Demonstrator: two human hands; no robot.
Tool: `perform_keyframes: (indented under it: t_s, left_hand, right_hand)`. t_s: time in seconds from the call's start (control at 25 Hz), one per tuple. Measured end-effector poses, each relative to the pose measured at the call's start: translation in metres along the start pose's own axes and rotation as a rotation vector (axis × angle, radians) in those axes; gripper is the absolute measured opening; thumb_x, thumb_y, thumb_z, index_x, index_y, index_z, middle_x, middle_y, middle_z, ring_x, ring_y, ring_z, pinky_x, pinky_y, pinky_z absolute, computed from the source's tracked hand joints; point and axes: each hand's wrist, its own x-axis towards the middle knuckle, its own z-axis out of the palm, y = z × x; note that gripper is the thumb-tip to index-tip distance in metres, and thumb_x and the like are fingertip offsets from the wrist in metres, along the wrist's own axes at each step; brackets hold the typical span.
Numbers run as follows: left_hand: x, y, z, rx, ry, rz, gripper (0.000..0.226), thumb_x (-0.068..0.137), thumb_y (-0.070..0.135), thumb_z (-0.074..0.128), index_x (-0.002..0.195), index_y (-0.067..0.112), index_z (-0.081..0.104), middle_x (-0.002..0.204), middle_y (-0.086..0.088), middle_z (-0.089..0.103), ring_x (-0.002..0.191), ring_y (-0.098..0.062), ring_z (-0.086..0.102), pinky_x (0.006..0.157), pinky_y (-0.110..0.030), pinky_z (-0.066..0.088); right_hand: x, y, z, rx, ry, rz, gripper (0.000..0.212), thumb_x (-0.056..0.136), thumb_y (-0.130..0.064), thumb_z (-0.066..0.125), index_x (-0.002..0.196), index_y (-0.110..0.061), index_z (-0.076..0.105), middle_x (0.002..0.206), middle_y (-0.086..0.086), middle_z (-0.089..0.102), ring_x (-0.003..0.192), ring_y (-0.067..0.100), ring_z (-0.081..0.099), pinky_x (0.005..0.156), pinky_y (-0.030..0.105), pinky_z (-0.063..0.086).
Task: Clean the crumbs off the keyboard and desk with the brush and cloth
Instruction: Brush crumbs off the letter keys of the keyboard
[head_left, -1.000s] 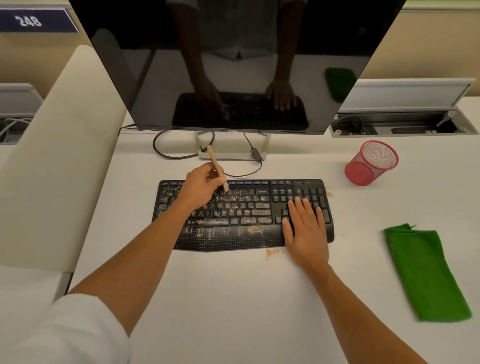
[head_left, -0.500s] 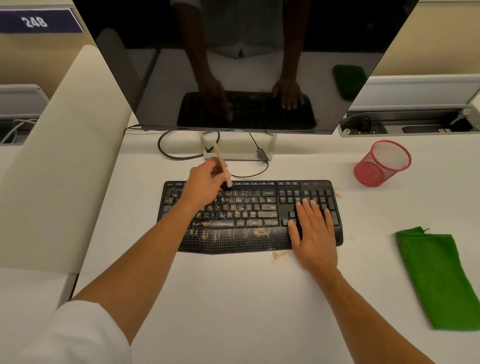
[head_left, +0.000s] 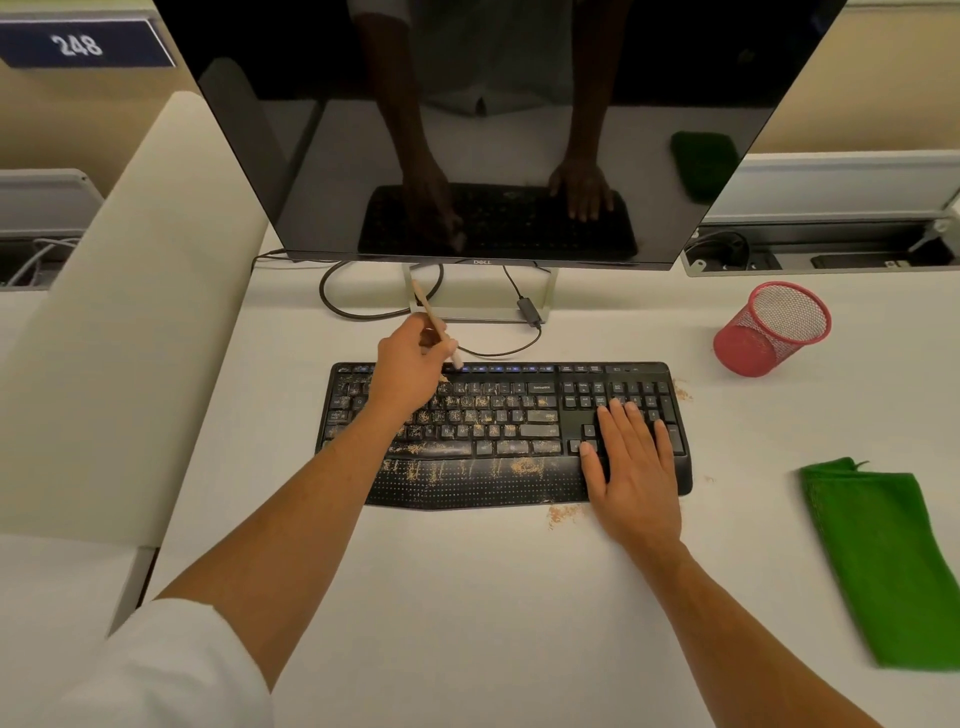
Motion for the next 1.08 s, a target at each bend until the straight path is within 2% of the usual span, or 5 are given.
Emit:
perform_keyframes:
  t_s: [0.44, 0.64, 0.76, 0.92, 1.08]
  left_hand:
    - [0.009, -0.009, -0.015, 0.323, 0.109, 0.036, 0.022, 0.101, 0.019, 0.052, 0.114, 0.004, 0.061, 0.086, -0.005, 0.063, 0.073, -0.019, 0.060, 0.071, -0.037, 0.056]
    - [0.003, 0.008, 0.002, 0.053, -0.066, 0.036, 0.017, 0.097, 0.017, 0.060, 0.113, 0.013, 0.063, 0.099, 0.002, 0.064, 0.087, -0.010, 0.060, 0.076, -0.020, 0.050]
    - [0.001, 0.006, 0.019, 0.000, -0.133, 0.017, 0.017, 0.094, 0.018, 0.064, 0.110, 0.015, 0.066, 0.102, 0.000, 0.067, 0.090, -0.013, 0.062, 0.084, -0.032, 0.054]
    - [-0.002, 0.000, 0.014, 0.287, -0.060, 0.133, 0.019, 0.102, 0.026, 0.052, 0.096, 0.010, 0.062, 0.083, 0.002, 0.061, 0.069, -0.008, 0.057, 0.062, -0.019, 0.043]
    - [0.005, -0.006, -0.003, 0.537, 0.127, 0.158, 0.026, 0.104, 0.025, 0.045, 0.098, 0.007, 0.063, 0.078, -0.005, 0.064, 0.068, -0.023, 0.063, 0.063, -0.037, 0.055]
  right_hand:
    - [0.000, 0.001, 0.001, -0.003, -0.001, 0.007, 0.063, 0.103, -0.051, 0.023, 0.152, -0.015, 0.039, 0.159, 0.003, 0.038, 0.152, 0.015, 0.020, 0.126, 0.040, 0.001]
    - [0.000, -0.001, 0.000, -0.002, 0.002, 0.007, 0.063, 0.103, -0.050, 0.024, 0.152, -0.015, 0.040, 0.158, 0.003, 0.038, 0.152, 0.015, 0.021, 0.126, 0.039, 0.001]
    - [0.000, 0.000, 0.001, 0.000, -0.001, 0.013, 0.062, 0.103, -0.050, 0.025, 0.153, -0.016, 0.039, 0.159, 0.002, 0.038, 0.152, 0.014, 0.019, 0.126, 0.039, 0.000]
    - [-0.001, 0.001, 0.001, 0.006, 0.012, 0.006, 0.062, 0.103, -0.050, 0.026, 0.152, -0.015, 0.040, 0.158, 0.003, 0.039, 0.152, 0.014, 0.021, 0.126, 0.040, 0.002]
    - [-0.001, 0.001, 0.002, 0.007, 0.021, 0.002, 0.062, 0.103, -0.049, 0.026, 0.152, -0.013, 0.041, 0.158, 0.004, 0.039, 0.152, 0.016, 0.022, 0.126, 0.043, 0.006]
